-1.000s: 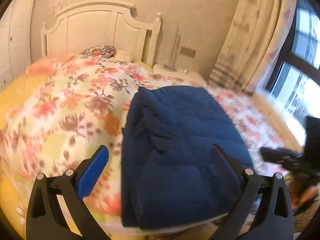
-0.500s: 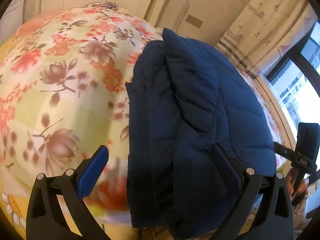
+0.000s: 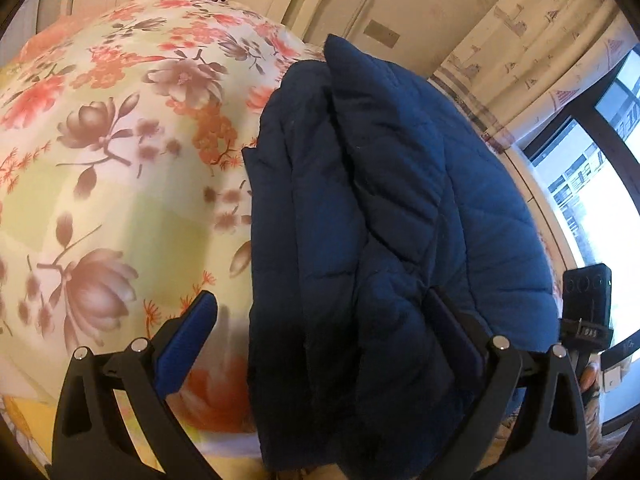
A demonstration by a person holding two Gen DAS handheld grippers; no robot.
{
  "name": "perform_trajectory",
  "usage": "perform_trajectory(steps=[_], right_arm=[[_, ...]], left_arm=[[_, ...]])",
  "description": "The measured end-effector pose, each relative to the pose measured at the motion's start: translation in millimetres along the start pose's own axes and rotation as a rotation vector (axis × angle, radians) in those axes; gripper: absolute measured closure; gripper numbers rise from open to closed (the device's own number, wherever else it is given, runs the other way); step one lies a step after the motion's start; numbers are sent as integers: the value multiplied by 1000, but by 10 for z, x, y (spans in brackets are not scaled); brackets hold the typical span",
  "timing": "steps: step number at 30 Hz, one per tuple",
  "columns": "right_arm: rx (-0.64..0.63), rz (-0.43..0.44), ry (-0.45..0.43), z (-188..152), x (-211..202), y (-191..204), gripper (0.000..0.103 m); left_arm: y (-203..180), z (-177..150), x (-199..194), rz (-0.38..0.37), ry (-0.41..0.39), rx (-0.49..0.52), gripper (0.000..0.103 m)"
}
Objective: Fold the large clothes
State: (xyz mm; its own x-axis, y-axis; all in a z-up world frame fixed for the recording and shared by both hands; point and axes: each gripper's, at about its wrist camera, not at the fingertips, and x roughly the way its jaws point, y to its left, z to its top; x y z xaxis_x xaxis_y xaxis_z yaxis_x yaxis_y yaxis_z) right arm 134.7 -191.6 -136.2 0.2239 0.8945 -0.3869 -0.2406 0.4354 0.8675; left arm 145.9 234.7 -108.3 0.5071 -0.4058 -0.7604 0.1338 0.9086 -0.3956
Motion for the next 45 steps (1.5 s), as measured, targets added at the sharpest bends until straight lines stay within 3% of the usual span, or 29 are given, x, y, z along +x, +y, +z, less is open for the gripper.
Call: perform_trajectory(steps=[2,5,8,10,12,14,15,16,17,18,19,20,21,22,23,24,25,26,28,30,32,36,40,44,45], right_arm=[[-33,11,19,35,28,6,60],[-68,-25,21,48,-16,102,60],[-36,-23,3,2,-42,89,60],[17,18,-27,-28,-16,18,60],[7,6,-83,-96,14,36,60],[-159,-135,-95,-128,44,228,60],[-261,-272,-70,-132,46,374,60],[-260,-422,-70,-116,0,469,54],[-236,-415,-84,-86,-101,545,55],[-245,-210,-149,-71,-369,757,58],[-280,-131,-210,-82,-535,901,58],[-331,-167,-270,-93,-633,1017,58],[-372,-299,-254,-60,-524,1016,57],[-340,-368,-179,-17,-352,902,50],[-254,-390,-34,15,-81,693,42],[-192,-355,51,-20,174,512,38],[-239,-358,0,-69,206,491,22],[-315,-447,-32,-87,206,538,13],[-364,-487,-14,-76,89,730,9],[-441,-437,-61,-143,-130,949,9],[-437,-359,-61,-156,-211,1024,9],[-203,-211,88,-22,192,616,9],[-143,-183,142,-7,471,471,4],[-187,-203,123,-4,542,580,4],[-209,-207,108,-9,551,605,6]], left_arm=[[77,-5,31,-47,11,1,2],[239,-6,-28,-103,-8,-95,2],[164,-34,-255,-42,-96,-84,2],[158,-19,-308,-35,-94,-111,2],[113,6,-273,29,-73,-82,2],[24,34,-156,81,-28,-42,2],[-19,55,-147,103,-14,-23,2],[-77,80,-230,153,-50,-9,2],[-129,88,-356,193,-99,-1,4],[-237,101,-619,201,-185,25,4],[-283,106,-776,171,-234,41,2],[-314,126,-899,183,-281,50,2],[-325,170,-852,272,-266,69,2],[-324,207,-716,324,-213,90,2],[-305,217,-511,330,-126,102,2],[-306,180,-252,299,-24,119,2],[-313,142,-98,324,-2,128,2],[-328,129,-55,335,-20,139,2],[-305,138,-166,314,-47,109,2],[-278,130,-338,293,-106,80,2],[-248,158,-320,279,-82,81,2],[117,274,-25,10,44,-102,2],[267,242,220,-111,114,-155,2],[195,225,232,-98,102,-114,2],[152,221,220,-97,88,-100,8]])
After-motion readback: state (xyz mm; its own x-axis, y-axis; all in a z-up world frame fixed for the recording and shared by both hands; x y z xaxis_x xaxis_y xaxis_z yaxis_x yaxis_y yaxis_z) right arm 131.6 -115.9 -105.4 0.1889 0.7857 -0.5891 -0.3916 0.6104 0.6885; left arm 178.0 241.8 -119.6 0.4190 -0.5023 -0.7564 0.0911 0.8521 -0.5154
